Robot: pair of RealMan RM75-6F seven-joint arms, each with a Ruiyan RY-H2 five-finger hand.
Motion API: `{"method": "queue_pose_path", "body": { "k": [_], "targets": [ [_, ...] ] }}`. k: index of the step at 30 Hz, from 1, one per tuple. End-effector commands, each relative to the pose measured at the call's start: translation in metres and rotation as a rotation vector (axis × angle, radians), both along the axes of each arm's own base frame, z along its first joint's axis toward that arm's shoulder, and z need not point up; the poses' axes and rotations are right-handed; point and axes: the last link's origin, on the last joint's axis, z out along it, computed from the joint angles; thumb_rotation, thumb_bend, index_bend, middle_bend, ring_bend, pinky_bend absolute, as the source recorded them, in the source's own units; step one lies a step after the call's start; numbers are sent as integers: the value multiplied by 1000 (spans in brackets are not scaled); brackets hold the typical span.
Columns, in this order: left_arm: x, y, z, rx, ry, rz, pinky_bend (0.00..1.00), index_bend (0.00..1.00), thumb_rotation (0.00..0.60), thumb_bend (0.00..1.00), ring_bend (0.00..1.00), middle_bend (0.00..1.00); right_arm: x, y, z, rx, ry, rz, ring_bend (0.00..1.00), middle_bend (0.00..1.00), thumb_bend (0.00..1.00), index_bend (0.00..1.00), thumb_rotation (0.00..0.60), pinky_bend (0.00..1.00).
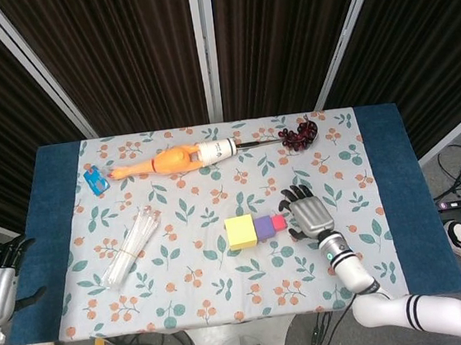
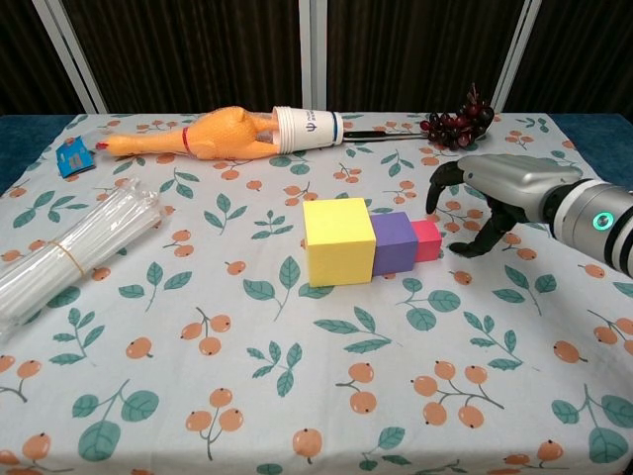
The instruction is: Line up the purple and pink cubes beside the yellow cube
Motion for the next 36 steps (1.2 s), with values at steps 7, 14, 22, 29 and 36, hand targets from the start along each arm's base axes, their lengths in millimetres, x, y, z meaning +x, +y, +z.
{"method": "queue_pose_path", "body": {
  "k": [7,14,22,29,36],
  "targets": [
    [3,0,1,3,6,-7,145,216,600,21,170,228,-8,-25,14,-44,6,-41,0,88,162,314,600,0],
    [2,-1,2,3,11,6,145,216,600,20,170,229,-2,-38,-3,-27,1,-41,0,85,54,315,600,0],
    [2,-1,2,3,13,8,145,216,600,20,170,228,4,-44,-13,-21,-18,-32,0,81,45,314,600,0],
    [1,-3,3,5,12,12,145,216,600,21,170,229,9,-45,-21,-16,-25,-20,0,80,45,314,600,0],
    [1,-4,4,8,13,14,145,216,600,20,170,229,14,-42,-27,-5,-30,-4,0,80,45,314,600,0]
  ]
}}
